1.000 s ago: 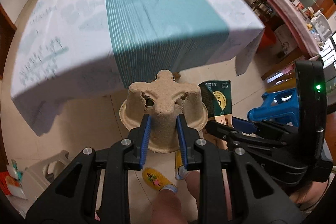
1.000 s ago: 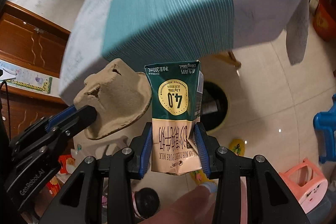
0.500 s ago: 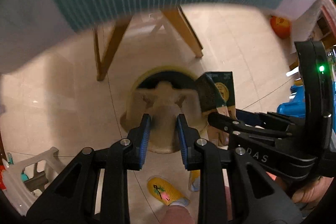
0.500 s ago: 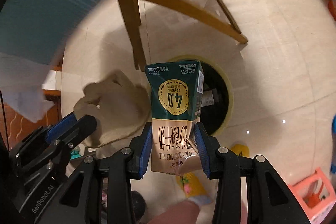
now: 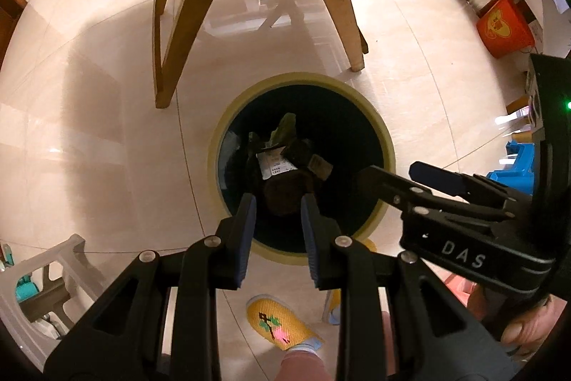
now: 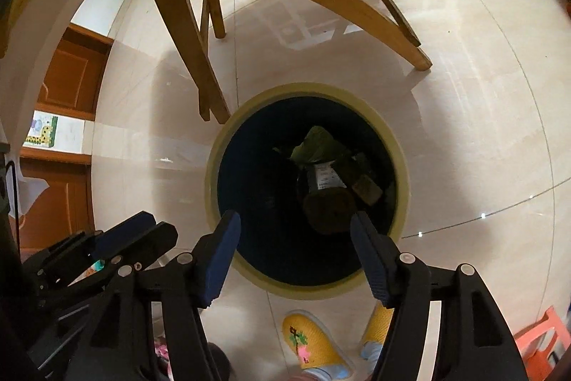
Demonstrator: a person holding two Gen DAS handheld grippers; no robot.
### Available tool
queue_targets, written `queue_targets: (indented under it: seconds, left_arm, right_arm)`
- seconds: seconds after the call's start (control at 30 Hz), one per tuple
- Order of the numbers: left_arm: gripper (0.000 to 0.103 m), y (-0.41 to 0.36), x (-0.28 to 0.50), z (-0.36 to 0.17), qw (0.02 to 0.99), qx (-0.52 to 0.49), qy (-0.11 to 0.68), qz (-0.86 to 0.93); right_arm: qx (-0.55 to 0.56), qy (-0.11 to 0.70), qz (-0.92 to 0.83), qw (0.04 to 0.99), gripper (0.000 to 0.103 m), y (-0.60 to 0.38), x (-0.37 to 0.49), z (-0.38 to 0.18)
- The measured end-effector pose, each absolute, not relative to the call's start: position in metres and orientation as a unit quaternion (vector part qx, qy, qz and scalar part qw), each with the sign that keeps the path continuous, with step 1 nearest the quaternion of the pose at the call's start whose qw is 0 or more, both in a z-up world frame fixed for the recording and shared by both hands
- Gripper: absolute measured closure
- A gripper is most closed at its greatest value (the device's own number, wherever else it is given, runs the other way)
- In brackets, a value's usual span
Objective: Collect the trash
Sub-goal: 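Raise both open grippers from the bin back toward the table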
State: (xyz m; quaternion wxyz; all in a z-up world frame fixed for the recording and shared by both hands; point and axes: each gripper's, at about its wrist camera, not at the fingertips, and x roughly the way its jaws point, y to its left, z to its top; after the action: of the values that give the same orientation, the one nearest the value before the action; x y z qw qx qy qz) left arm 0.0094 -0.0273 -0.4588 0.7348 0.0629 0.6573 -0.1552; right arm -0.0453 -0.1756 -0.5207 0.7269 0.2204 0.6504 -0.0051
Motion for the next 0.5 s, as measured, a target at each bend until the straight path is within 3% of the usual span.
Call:
queue_targets:
  seconds: [0.23, 0.5]
  left_arm:
    - [0.08, -0.022, 0.002, -0.394, 0.747, 0.064, 0.642, -0.159]
    - [0.08, -0.008, -0.013, -0.271, 0.768, 0.059, 0.616, -0.165]
  right_arm:
    - [0.22, 0.651, -0.014, 0.726, 0.038, -0.191, -0.043, -0.48]
    - [0.221, 0.644, -0.012, 0.733, 0.038, -0.19, -0.055, -0.37]
